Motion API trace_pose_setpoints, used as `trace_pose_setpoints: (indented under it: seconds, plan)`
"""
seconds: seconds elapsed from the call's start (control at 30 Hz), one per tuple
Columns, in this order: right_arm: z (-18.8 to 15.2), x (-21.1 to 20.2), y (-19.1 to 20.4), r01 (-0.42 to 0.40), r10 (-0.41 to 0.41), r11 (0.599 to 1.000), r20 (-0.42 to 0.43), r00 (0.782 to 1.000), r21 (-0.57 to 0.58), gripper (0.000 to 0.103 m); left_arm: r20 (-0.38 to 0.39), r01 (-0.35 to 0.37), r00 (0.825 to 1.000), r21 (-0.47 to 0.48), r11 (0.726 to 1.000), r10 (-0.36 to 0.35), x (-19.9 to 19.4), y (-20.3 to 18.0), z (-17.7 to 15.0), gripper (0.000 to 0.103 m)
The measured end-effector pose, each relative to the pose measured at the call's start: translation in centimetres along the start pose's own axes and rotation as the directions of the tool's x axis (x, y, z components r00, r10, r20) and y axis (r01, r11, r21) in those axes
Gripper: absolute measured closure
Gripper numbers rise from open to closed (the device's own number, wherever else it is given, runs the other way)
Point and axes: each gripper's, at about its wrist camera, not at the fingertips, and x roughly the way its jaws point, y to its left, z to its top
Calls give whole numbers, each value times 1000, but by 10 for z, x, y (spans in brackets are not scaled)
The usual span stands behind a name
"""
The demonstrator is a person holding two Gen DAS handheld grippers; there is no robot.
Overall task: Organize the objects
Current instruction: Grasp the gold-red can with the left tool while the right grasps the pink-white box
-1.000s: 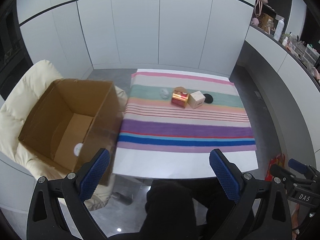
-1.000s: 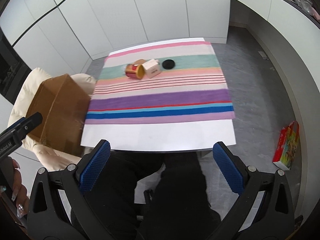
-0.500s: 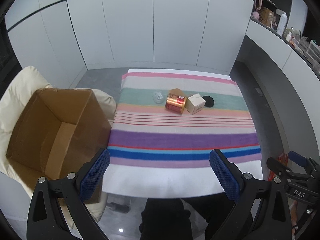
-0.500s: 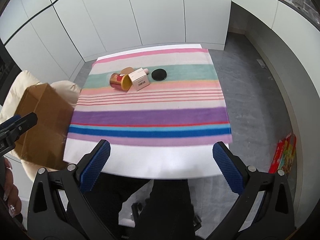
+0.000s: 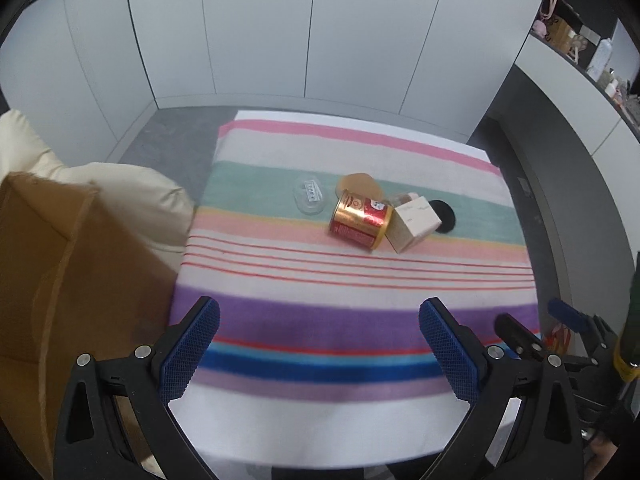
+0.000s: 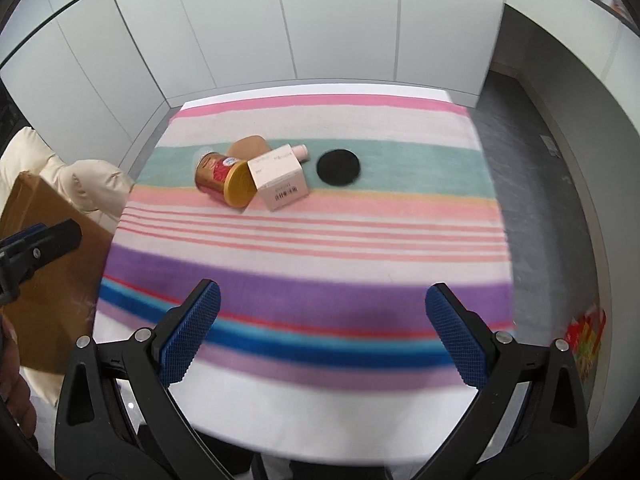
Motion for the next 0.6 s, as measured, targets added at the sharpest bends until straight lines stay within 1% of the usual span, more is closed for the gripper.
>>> trace_pose_setpoints:
  seconds: [0.13, 0.3, 0.4, 0.5, 0.57, 0.6]
  plan:
    - [22, 47, 4, -21, 21, 999, 5, 1000, -29, 0, -33, 14, 999, -9, 1000, -15, 41, 4, 10, 3]
    - [42, 93, 14, -34, 35, 998, 14, 999, -50, 0, -76, 20, 997, -39, 999, -23, 85, 14, 15, 3]
    - [51, 119, 23, -27, 28, 997, 17, 999, -74, 0, -95, 35, 995, -60, 998, -40, 105, 20, 16, 3]
    - [58, 139, 29, -28, 30, 997, 22, 999, -76, 0, -107, 57, 992, -59, 997, -63, 119, 22, 17, 3]
    - [61, 149, 36, -24, 27, 995, 31, 999, -96, 6, -114, 55, 992, -52, 997, -61, 127, 22, 18, 3]
    - [62, 153, 40, -20, 24, 993, 34, 999, -113, 13, -118, 50, 991, -49, 998, -55, 130, 22, 18, 3]
